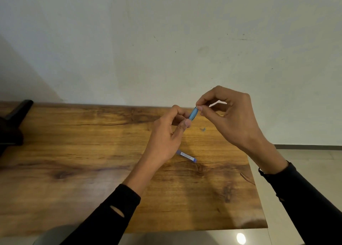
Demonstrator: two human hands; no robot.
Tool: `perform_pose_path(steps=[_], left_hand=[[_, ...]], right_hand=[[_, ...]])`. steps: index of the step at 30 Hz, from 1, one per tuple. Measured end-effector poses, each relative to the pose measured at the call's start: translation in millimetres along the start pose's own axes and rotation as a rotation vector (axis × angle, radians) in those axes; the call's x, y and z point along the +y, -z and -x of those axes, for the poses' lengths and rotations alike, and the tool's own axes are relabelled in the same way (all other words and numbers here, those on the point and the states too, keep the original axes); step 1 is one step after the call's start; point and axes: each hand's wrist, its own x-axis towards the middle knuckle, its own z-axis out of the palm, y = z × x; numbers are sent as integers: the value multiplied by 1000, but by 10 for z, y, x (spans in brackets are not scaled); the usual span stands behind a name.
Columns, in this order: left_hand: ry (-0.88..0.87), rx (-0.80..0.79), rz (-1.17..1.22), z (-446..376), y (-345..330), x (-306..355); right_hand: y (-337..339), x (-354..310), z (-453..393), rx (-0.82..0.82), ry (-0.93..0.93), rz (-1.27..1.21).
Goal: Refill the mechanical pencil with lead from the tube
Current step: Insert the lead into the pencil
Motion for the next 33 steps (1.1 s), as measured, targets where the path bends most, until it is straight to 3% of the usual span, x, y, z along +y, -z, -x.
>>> perform_pose_path(steps=[4, 14, 24, 29, 33], left_hand=[[-3, 4, -25, 14, -4, 21], [-30, 33, -45, 10, 20, 16], [-20, 5, -130, 27, 1, 0], [-42, 29, -76, 15, -2, 18], [-33, 51, -58, -5, 15, -4]], right_hand=[[-35, -10, 34, 33, 42, 44], [-116, 22, 32, 82, -98, -53], [8, 79, -29, -74, -179, -91], [12, 192, -4, -83, -184, -248], [-16, 436, 18, -52, -234, 26]])
